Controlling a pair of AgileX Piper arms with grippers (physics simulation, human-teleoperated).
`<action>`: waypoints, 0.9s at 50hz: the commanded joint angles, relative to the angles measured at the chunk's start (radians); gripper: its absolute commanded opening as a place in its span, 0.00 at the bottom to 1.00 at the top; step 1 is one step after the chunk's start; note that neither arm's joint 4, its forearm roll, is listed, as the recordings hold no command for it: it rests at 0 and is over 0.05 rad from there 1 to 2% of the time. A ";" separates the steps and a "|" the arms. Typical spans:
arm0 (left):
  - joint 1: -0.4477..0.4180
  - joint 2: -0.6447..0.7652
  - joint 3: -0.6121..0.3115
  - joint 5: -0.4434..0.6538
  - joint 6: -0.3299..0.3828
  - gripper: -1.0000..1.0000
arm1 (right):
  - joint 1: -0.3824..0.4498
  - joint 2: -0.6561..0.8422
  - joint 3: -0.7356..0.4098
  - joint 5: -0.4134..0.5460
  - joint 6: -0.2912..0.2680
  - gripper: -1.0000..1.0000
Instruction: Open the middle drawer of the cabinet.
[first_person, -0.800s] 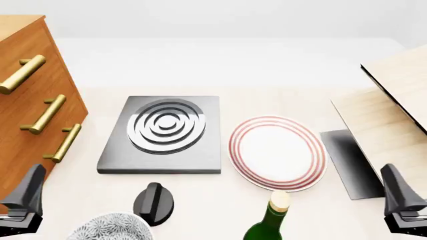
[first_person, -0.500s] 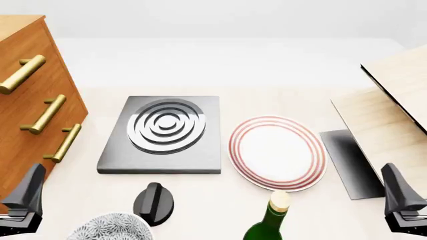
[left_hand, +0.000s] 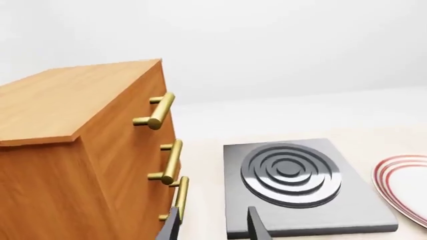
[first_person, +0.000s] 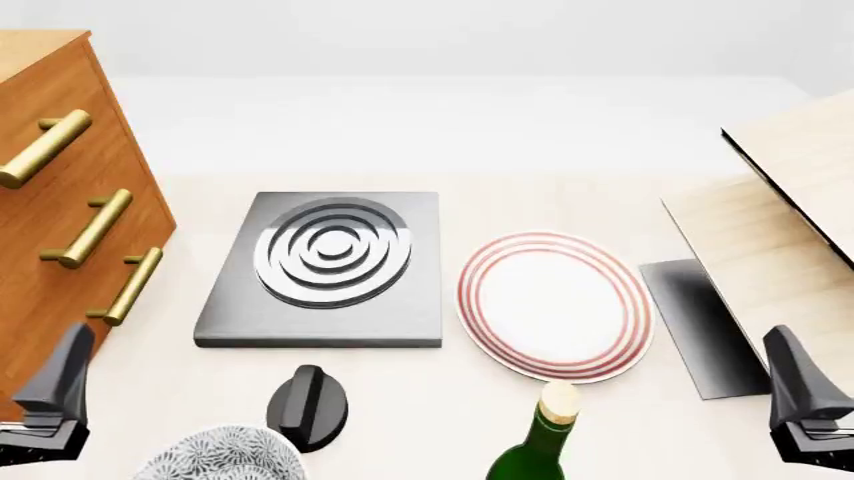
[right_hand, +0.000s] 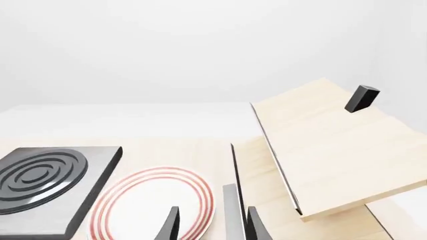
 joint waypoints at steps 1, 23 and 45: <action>-0.001 0.111 -0.015 -0.126 0.038 1.00 | 0.005 -0.002 0.000 0.000 -0.002 1.00; -0.060 0.215 -0.046 -0.259 0.240 1.00 | 0.005 -0.002 0.000 0.000 -0.002 1.00; -0.072 0.432 -0.005 -0.501 0.452 1.00 | 0.005 -0.002 0.000 0.000 -0.002 1.00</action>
